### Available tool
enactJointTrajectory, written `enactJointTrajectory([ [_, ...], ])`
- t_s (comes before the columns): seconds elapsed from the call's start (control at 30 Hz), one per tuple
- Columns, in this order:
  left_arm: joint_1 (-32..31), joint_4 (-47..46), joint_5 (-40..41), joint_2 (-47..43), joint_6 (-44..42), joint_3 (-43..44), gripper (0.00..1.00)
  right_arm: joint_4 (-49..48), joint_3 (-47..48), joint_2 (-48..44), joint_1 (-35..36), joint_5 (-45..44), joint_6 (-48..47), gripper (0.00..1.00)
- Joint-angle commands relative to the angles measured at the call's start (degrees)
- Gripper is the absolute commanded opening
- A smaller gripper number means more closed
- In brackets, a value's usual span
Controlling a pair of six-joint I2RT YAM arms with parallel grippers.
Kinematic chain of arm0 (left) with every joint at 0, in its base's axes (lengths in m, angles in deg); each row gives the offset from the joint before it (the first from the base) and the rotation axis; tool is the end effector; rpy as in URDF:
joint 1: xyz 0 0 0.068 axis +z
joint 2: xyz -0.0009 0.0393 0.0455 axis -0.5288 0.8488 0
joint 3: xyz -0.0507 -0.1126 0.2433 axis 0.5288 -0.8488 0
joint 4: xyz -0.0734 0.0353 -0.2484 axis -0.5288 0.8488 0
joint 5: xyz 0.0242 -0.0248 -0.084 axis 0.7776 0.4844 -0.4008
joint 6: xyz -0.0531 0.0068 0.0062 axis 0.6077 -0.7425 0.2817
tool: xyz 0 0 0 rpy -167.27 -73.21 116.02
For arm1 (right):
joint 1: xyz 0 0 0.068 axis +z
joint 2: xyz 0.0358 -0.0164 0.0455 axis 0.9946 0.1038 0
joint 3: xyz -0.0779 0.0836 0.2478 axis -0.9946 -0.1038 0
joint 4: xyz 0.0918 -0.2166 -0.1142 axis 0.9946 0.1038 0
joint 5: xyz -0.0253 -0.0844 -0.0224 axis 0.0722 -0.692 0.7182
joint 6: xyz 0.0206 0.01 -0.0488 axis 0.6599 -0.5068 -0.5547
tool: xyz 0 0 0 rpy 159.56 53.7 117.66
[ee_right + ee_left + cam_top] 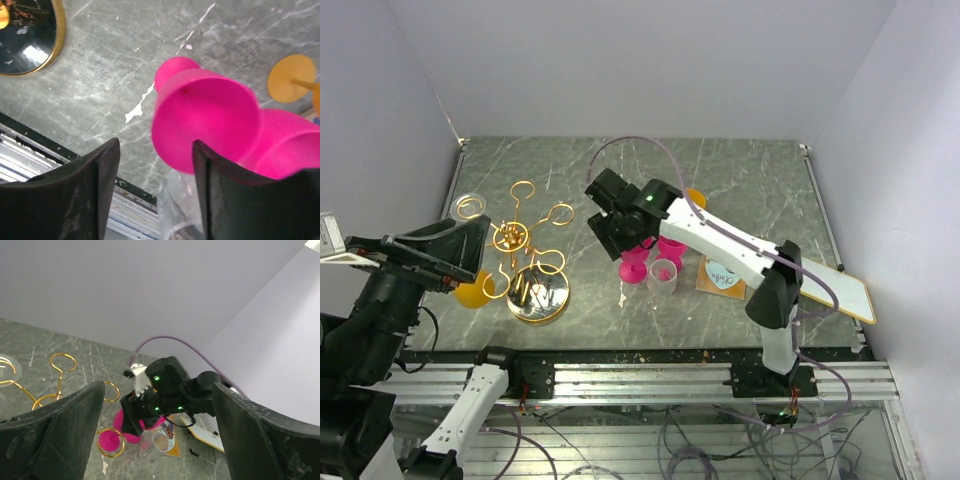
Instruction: Take the wine glass off the wine glass rack
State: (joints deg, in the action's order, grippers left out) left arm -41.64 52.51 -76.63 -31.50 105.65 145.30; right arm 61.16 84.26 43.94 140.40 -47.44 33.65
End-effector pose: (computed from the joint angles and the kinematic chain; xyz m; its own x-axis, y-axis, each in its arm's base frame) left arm -0.0296 0.0022 0.5332 0.0008 -0.6022 -0.7983 0.3053 0.7604 -0.5733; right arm 0.2368 0.3444 0.3150 -0.7145 -0.5333 -0.4528 -0.5876 0.8088 -0.0254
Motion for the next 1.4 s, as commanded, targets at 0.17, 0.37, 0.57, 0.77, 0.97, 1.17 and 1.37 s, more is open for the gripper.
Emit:
enactJointTrajectory([
  [0.17,-0.6,-0.8,-1.7,3.9,2.4,-2.4,0.99,-11.9,-10.1,-21.7,-1.4,-3.7,-2.6,0.82],
  [0.37,-0.7,-1.4,-3.9,11.4,2.8,-4.2,0.99,-18.4,-21.2,-34.6,-4.7,-6.5,-4.1,0.83],
  [0.57,-0.7,-3.7,-4.5,22.7,1.4,-1.4,0.96,-24.7,-30.1,-45.5,-7.5,-8.4,-8.2,0.85],
  [0.77,0.2,-6.1,-1.7,32.5,0.0,5.5,0.98,-29.2,-37.1,-53.5,-7.8,-8.9,-11.4,0.86],
  [0.97,15.5,-7.2,-15.6,37.6,3.6,7.0,0.96,-31.6,-42.1,-57.6,-7.8,-6.0,-11.9,0.86],
  [1.17,27.5,-5.8,-21.1,37.2,2.9,5.6,0.92,-33.8,-43.7,-61.1,-7.8,-1.5,-11.4,0.87],
  [1.37,30.6,6.9,-0.2,33.7,-6.9,7.4,0.94,-34.2,-44.2,-62.4,-7.8,3.7,-10.5,0.87],
])
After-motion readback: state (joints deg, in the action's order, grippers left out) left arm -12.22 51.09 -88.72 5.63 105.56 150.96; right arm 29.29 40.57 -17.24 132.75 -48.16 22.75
